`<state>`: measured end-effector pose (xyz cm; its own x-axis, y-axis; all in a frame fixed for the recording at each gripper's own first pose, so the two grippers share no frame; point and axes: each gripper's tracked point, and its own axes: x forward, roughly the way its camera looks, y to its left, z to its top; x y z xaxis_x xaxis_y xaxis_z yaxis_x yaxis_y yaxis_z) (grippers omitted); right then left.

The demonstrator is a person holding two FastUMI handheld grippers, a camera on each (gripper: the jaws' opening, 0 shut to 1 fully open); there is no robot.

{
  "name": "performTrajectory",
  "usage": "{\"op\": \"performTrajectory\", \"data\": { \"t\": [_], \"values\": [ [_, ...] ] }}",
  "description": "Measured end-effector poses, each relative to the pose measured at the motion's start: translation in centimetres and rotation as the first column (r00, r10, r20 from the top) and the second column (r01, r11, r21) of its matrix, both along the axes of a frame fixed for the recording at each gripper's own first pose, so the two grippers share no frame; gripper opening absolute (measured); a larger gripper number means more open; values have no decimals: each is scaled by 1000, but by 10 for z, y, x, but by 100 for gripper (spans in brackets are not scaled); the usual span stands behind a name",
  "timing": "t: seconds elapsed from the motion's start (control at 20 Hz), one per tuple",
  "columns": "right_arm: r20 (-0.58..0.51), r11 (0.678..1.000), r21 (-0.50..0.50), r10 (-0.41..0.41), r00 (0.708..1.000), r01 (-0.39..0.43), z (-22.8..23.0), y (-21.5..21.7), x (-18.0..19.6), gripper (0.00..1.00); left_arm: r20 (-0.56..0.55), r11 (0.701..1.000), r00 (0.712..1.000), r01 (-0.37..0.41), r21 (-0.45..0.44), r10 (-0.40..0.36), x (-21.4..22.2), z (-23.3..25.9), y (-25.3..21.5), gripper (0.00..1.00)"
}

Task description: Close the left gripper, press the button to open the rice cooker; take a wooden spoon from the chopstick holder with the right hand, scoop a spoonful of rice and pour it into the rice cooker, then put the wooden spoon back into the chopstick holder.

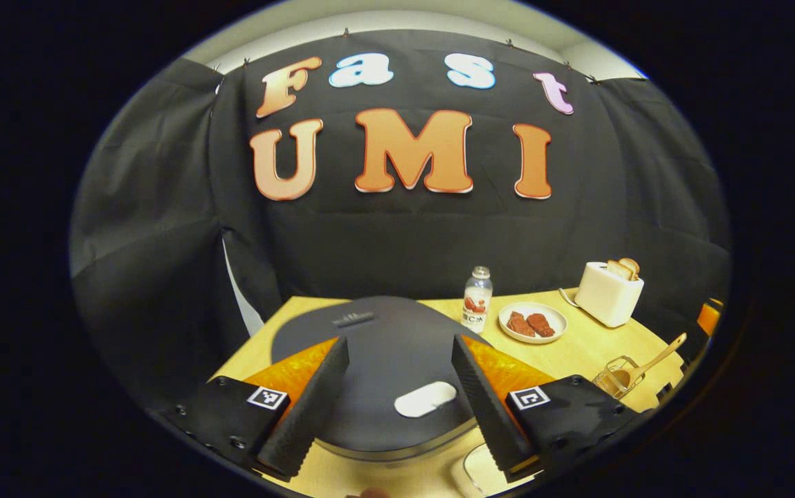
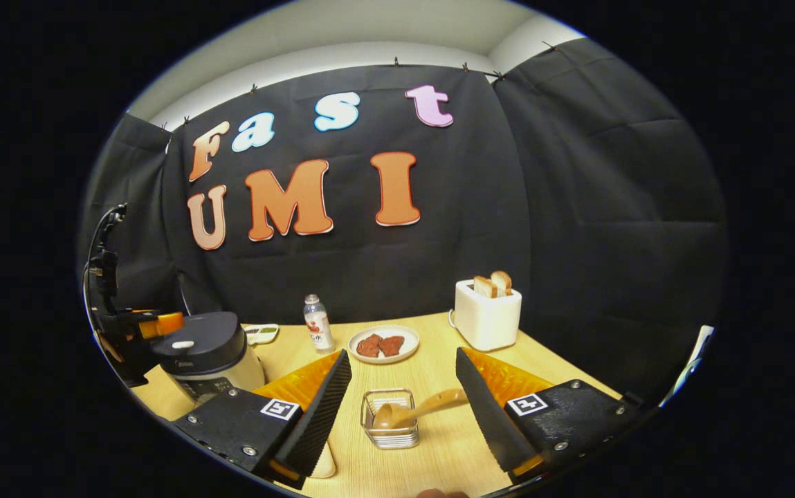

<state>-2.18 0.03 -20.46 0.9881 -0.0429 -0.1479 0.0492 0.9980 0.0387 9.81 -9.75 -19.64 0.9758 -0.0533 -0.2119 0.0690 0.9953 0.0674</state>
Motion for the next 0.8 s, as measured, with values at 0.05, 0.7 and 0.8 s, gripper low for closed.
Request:
{"op": "performTrajectory", "data": {
  "t": [0.05,0.7,0.8],
  "values": [
    [13,1000,-14,1,1000,-1,13,0,3,94,8,1000,1000,-7,5,7,-5,16,7,100],
    [218,998,-70,18,976,-3,181,0,3,94,228,972,945,-234,-21,233,-81,208,140,100],
    [215,999,-52,23,976,-12,173,2,3,94,217,976,952,-208,-63,217,-84,200,135,100]
  ]
}}
